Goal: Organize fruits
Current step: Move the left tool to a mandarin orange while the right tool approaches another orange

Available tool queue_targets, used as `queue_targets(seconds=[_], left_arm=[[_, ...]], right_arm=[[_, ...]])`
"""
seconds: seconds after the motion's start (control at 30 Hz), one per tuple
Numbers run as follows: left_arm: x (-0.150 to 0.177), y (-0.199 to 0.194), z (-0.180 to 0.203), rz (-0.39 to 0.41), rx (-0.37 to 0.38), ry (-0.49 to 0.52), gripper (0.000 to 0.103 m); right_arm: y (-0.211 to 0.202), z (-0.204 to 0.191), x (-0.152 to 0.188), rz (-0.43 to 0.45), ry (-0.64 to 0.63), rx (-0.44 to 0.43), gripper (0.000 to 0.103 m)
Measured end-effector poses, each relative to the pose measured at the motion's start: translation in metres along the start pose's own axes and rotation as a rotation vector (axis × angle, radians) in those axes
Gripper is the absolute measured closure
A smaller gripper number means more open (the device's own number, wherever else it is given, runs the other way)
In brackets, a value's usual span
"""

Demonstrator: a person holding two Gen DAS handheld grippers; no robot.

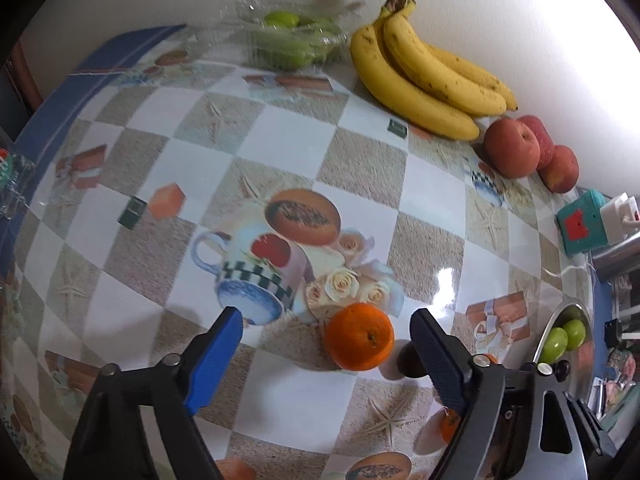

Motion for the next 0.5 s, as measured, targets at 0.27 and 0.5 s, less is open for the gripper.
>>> queue_targets(seconds=[0.27,0.5], left_arm=[[0.010,0.014,0.004,-0.043,0.008,0.005,0.029],[0.013,0.016,0.012,-0.052,0.037,0.017,0.044]], right_arm=[[0.015,0.000,0.009,-0.043,0.007,-0.014,0.056],[0.026,-0.001,0.014,-0.069,0.018,-0.025,0.058]])
Point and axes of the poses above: each gripper's, at about its wrist camera, not at the fingertips, and y roughly the way its jaws point, z to its right, x to its underside, the point moved 9 cm from there along y, roughly the way its jaws point, and after that the axes turned 2 degrees about -x, right-handed, at the moved point
